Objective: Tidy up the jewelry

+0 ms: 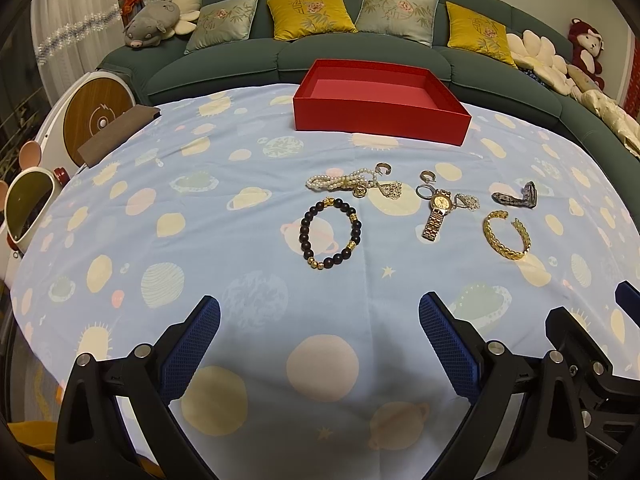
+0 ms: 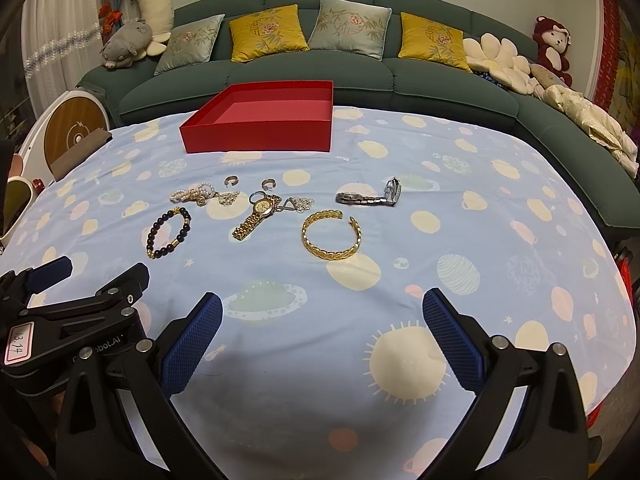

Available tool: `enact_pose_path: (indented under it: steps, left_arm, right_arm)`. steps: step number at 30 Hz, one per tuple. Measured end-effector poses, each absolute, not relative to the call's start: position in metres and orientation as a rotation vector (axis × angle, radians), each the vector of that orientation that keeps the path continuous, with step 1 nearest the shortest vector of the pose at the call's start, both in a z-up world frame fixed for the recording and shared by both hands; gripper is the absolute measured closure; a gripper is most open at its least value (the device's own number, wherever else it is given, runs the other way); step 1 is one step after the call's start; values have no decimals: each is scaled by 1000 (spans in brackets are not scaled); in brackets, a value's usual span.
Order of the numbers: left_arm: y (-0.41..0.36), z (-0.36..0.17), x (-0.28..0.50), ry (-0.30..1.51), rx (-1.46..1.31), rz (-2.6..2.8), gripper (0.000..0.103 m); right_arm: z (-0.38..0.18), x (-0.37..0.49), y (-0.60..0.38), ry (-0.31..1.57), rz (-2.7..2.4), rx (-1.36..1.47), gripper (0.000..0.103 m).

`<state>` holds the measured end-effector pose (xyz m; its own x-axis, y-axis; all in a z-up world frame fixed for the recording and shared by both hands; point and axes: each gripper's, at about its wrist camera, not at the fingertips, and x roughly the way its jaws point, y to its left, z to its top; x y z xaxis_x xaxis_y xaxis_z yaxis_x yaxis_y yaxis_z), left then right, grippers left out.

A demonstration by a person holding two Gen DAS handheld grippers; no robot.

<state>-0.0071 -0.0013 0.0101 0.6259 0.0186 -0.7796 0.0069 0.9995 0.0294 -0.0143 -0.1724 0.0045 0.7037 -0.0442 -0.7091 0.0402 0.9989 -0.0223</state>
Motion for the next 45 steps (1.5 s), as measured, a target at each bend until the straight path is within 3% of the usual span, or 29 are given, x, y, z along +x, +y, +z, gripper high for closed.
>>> enact_pose_path:
  steps: [29, 45]
  left_arm:
    - [13, -4, 2, 945, -18, -11, 6]
    - [31, -23, 62, 926, -69, 44, 6]
  right_arm:
    - [-4, -5, -175, 800, -40, 15, 5]
    - [-7, 87, -249, 818, -156, 182, 7]
